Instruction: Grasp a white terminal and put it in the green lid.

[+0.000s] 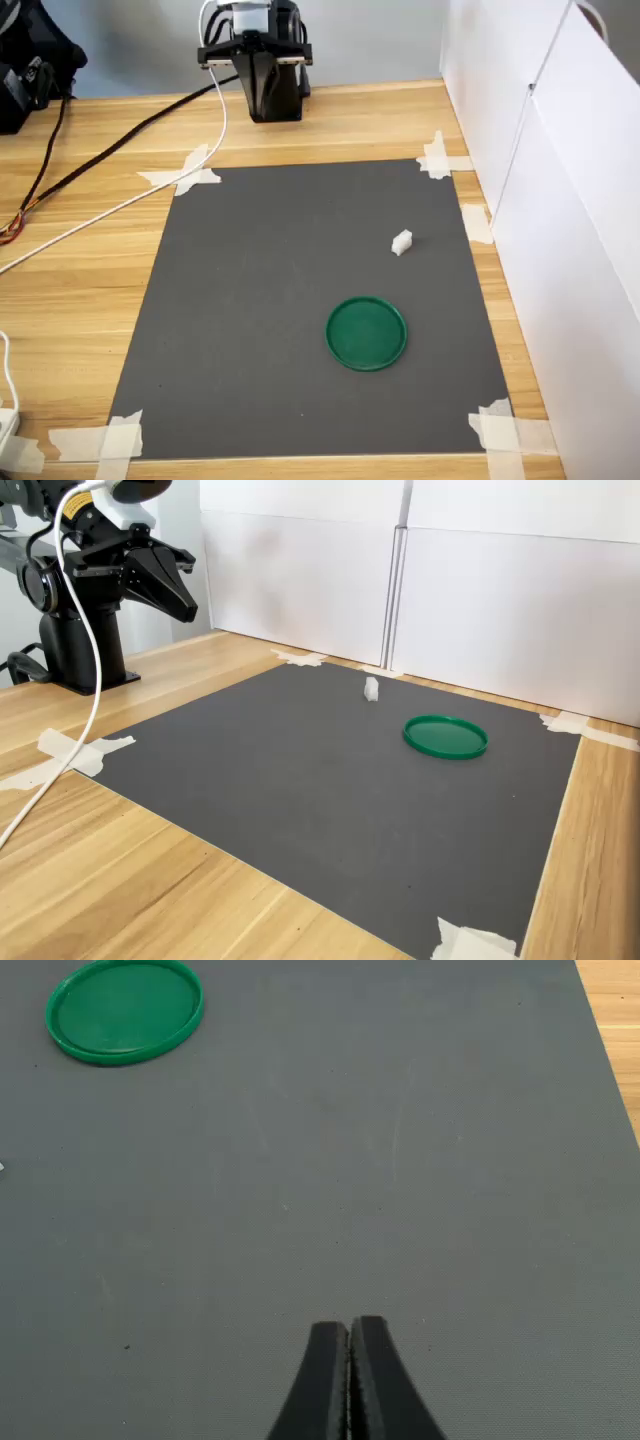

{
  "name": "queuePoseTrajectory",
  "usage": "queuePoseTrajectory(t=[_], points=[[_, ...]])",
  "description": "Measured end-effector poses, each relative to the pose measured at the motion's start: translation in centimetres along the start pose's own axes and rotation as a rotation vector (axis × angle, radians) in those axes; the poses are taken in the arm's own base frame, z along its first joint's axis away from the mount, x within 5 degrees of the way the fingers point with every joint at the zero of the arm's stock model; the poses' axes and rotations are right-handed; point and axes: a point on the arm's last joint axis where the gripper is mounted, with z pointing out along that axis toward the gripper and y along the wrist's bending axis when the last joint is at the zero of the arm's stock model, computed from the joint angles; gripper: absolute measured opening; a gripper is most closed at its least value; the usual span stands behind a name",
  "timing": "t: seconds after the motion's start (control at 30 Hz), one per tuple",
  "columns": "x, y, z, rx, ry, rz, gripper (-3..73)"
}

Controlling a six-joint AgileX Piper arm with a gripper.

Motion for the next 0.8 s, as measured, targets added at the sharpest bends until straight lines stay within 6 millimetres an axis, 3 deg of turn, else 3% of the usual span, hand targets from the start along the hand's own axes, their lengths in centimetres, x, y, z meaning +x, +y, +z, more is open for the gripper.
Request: queuePoseTrajectory(t=[0.5,0.8], points=[[-0.1,0.0,-0.1,-0.001,0.002,-0.017,-2.1],[-4.1,0.4,-0.9,-0.087,0.096,-0.071,-2.1]])
